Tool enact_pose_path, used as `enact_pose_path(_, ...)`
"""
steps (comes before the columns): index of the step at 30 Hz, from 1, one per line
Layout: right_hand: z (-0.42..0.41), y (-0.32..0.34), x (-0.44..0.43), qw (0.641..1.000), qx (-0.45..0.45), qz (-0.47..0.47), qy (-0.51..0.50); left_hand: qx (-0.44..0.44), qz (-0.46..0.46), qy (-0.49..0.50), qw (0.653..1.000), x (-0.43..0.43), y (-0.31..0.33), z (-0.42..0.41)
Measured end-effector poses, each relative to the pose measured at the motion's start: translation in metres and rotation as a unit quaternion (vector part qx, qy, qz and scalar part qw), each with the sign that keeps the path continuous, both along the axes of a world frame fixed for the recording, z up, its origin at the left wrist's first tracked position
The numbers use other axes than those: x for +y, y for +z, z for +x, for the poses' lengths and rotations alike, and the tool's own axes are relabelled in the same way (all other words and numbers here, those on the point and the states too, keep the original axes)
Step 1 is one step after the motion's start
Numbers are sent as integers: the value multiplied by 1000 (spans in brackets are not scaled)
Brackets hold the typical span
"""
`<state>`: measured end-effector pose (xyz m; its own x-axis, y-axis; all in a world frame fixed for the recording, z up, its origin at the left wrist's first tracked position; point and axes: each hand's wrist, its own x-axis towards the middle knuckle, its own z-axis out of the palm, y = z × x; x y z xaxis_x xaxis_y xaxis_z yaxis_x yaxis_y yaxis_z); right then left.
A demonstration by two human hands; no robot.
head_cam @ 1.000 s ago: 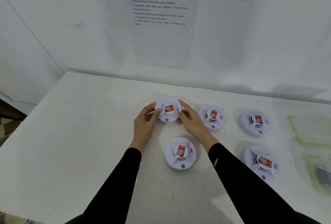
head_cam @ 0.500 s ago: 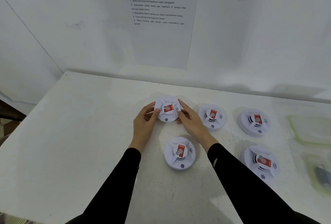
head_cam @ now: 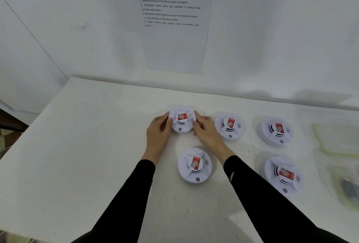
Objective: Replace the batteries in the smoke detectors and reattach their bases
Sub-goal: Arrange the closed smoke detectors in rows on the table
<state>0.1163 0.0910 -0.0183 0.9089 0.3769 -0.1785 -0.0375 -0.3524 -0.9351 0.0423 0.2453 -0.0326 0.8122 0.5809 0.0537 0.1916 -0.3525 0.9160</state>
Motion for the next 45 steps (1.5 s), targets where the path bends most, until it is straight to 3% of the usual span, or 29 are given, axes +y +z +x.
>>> enact_pose_path(5,1,-1,1,1000,-3,-16,3,29,46,4,999,-5,1,1)
enact_pose_path(12,-8,13,-7,999,36,-7,5,44,-27,-6,999,-8,21,-13)
enact_pose_path(16,-38,26,-40,999,20,-27,29,56,-14,-11,998,-28,20,-56)
enact_pose_path(19,-71,21,-66,998,-1,-58,32,85,12,-21,996,-45,8,-87)
enact_pose_path(25,-112,9,-90,972,-82,-213,60,120,69,-50,989,-77,6,-111)
enact_pose_path(34,-125,-2,-128,993,-72,-97,-10,35,-91,-115,989,-112,22,-101)
enact_pose_path(45,-121,-10,-141,996,-69,-37,-30,27,-108,-106,988,-131,14,-96)
